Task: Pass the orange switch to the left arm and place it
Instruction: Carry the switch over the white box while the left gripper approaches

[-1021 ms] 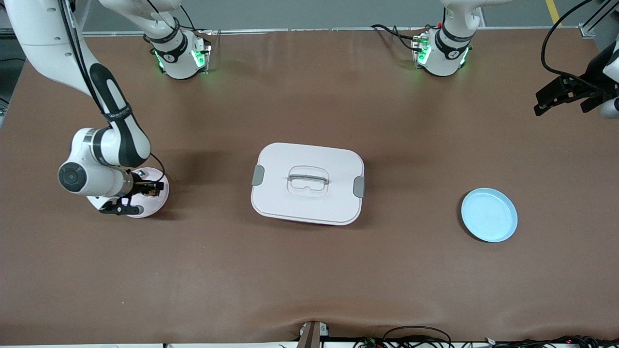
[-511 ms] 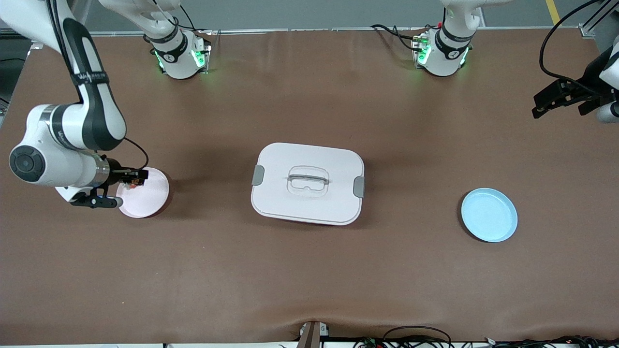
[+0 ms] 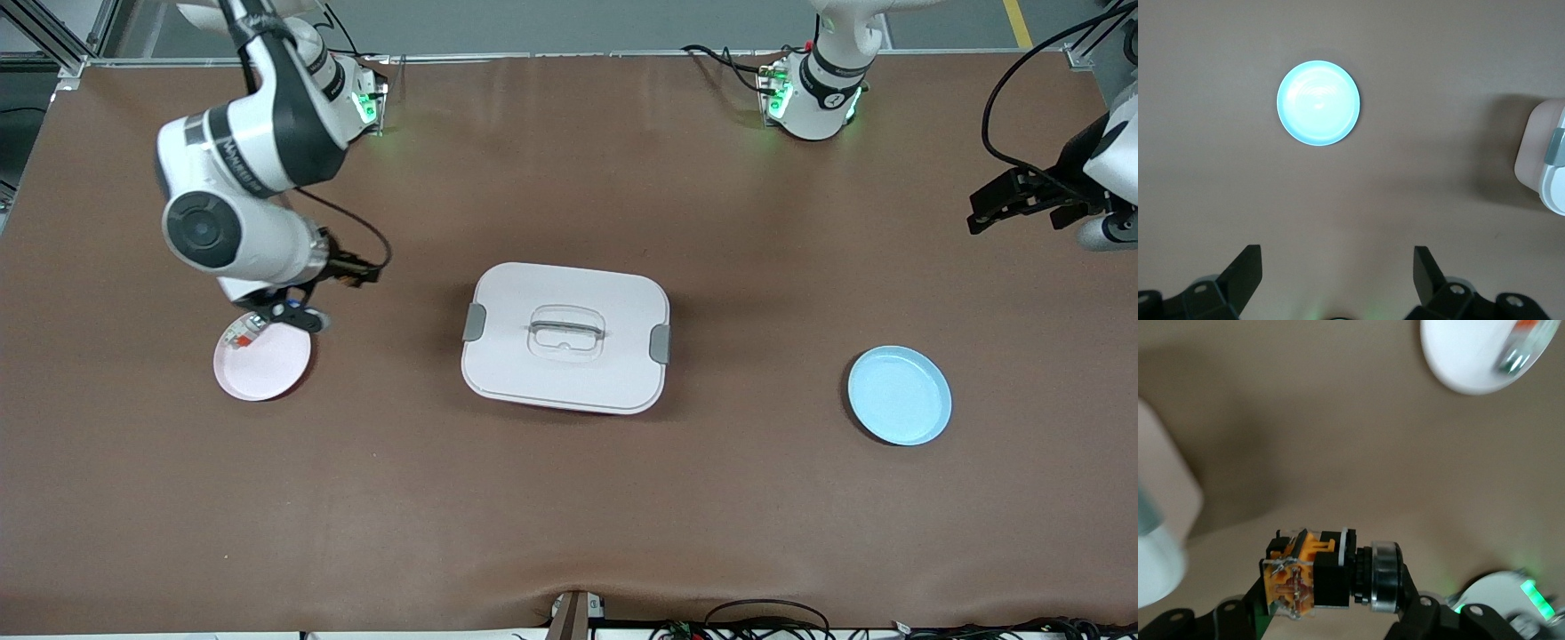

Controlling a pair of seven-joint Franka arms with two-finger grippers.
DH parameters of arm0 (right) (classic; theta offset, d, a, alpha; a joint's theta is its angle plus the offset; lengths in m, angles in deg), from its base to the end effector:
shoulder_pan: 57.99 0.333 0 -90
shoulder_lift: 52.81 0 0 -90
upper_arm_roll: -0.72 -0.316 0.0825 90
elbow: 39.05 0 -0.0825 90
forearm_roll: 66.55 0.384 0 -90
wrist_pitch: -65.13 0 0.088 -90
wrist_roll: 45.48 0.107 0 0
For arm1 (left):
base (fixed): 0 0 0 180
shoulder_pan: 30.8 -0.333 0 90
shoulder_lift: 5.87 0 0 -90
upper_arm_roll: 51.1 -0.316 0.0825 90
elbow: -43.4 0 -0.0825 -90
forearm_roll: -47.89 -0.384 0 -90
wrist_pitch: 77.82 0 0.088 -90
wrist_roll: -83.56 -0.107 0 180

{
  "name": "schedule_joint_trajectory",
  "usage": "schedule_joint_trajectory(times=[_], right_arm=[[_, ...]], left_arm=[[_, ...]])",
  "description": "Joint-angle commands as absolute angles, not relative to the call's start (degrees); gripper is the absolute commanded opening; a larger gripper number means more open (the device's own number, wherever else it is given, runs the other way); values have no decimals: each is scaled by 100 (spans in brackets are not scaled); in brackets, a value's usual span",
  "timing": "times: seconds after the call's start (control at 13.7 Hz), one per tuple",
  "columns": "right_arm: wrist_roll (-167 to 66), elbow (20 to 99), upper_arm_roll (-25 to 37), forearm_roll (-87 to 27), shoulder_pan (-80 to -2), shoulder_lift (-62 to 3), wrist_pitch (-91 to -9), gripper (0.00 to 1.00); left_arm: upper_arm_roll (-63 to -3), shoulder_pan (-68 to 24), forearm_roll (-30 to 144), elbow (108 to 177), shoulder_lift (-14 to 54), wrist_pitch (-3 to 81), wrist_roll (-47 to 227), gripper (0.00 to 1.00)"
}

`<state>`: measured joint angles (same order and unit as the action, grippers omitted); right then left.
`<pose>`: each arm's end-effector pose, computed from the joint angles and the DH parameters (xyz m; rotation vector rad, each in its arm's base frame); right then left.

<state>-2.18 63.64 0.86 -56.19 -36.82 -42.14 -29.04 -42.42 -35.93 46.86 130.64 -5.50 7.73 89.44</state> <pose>0.5287 0.2227 0.4233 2.9867 -0.6561 -0.5824 0.5479 -0.0317 0.6369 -3.1206 -0.0651 0.0536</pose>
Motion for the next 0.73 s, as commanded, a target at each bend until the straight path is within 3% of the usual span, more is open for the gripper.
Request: schedule_joint_trajectory(times=[0.0,0.36,0.66], right_arm=[[1028,5958,169,-4497,-3121,-4130,-2812,17],[2911,5078,169,-2712,-2144,-3366,-3864,16],[3826,4446,160,-1831,-1923,-2883,-4569,14]], left_arm=[[-4214,-3625,4666,13015,-622,770,8918,100],[-4021,-3581,5366,13015,-719,717,8892,100],[-3450,-3555,5939,13181,-684,1208,8988,100]])
